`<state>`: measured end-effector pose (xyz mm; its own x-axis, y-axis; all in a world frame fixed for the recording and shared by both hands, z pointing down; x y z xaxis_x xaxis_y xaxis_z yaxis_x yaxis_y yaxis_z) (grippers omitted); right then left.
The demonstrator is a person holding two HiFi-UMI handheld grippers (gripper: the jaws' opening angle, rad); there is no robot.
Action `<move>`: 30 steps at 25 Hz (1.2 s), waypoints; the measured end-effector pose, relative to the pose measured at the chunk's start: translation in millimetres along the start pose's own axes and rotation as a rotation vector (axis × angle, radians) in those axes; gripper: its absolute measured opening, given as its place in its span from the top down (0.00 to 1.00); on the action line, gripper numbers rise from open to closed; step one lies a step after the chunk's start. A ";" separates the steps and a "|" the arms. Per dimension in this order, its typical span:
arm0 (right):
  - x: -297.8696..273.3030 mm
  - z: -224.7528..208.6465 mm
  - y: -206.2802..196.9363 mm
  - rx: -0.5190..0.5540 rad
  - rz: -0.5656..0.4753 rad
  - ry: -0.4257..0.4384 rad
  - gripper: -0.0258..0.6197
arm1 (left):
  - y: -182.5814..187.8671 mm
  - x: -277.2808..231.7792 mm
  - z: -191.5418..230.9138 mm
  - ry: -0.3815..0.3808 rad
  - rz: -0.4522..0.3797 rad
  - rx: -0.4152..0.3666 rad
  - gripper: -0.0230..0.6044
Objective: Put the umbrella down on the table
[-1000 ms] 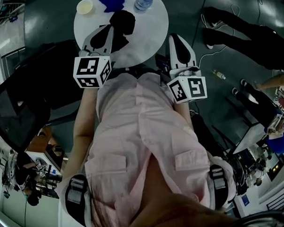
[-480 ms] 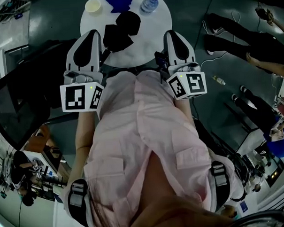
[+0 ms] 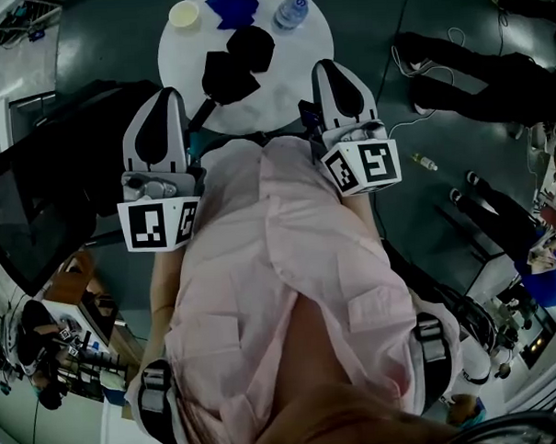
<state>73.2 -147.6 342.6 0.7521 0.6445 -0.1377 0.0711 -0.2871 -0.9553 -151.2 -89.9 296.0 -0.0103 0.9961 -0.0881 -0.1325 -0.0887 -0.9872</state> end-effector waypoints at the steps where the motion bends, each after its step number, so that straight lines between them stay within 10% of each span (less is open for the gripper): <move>1: 0.2 1.5 0.2 0.005 0.003 0.003 0.90 | -0.6 1.2 1.2 0.005 -0.005 0.012 0.93; 30: 10.3 6.7 -5.2 0.014 0.028 -0.005 0.90 | -32.2 -10.0 -23.2 -0.055 0.113 0.091 0.93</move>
<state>76.2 -134.8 344.3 0.7503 0.6399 -0.1660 0.0408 -0.2955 -0.9545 -123.8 -97.0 325.7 -0.0838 0.9785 -0.1883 -0.2168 -0.2024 -0.9550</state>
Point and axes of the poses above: the fingertips, and each gripper's own axes: x backward along the fingers, z to its left, y out of its top, the point moved 2 cm from there along x, backward along the fingers, and after that the axes turned 15 degrees about y, right-handed, at the moved point
